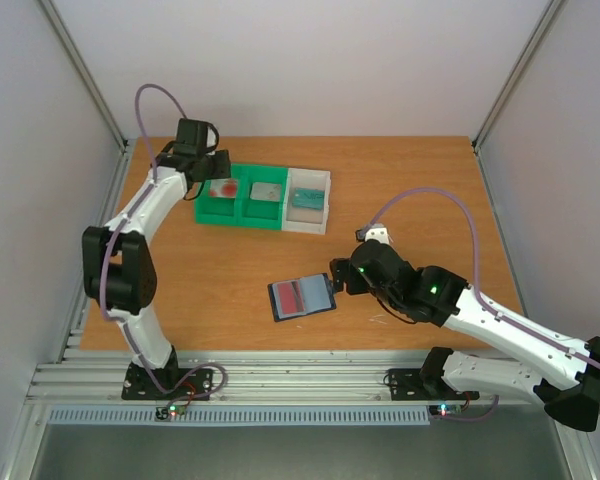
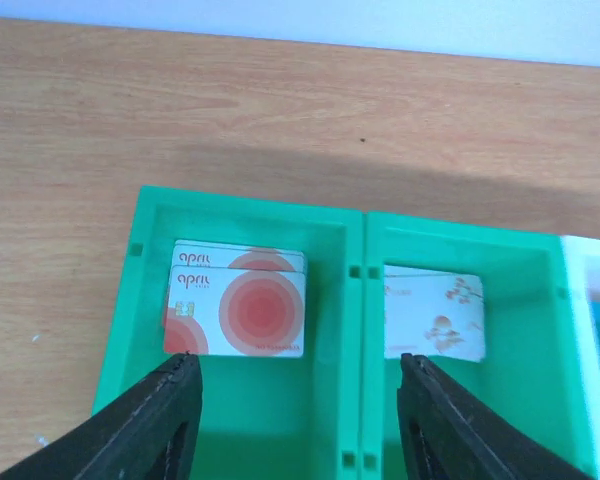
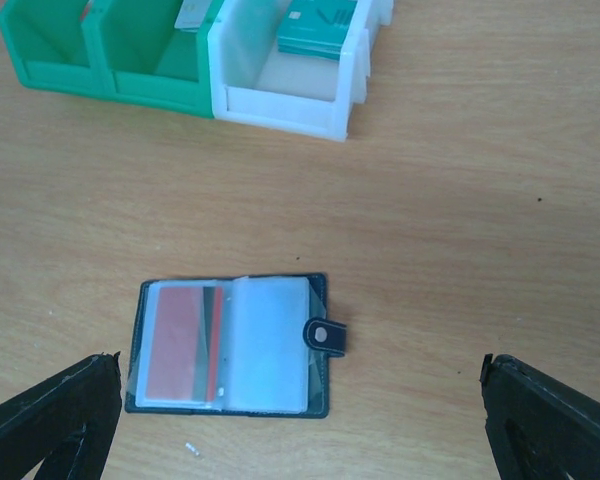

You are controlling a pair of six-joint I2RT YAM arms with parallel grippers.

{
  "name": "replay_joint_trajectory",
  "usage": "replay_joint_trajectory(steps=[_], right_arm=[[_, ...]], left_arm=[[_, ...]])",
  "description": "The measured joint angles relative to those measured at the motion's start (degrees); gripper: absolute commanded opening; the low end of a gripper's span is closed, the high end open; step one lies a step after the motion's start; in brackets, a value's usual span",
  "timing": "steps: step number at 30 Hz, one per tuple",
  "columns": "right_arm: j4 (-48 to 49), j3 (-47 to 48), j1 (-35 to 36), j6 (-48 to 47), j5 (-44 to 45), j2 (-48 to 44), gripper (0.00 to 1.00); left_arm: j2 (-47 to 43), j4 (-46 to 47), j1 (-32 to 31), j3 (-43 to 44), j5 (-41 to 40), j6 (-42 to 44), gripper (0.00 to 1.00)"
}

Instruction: Take the credit cards out of the card holder

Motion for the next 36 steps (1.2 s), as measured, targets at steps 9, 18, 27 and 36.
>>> replay_joint_trajectory(steps=[9, 18, 27, 36], right_arm=[[0.68, -0.31, -0.02, -0.31, -8.0, 0.52, 0.99], [7.13, -3.91, -0.02, -2.03, -18.32, 4.33, 0.77], [12.79, -4.22, -0.02, -3.17, -23.23, 11.45, 0.38], [18.71, -4.87, -0.76, -3.15, -25.38, 20.98, 0.36]], left_arm=[[-13.68, -4.79, -1.01, -11.47, 5.09, -4.7, 0.8], [-29.49, -6.54, -1.64, -27.76, 15.65, -10.82, 0.79], [-40.04, -3.98, -2.21, -40.22, 27.32, -16.17, 0.71], [-45.0, -1.51, -2.64, -50.18, 33.66, -21.0, 0.68]])
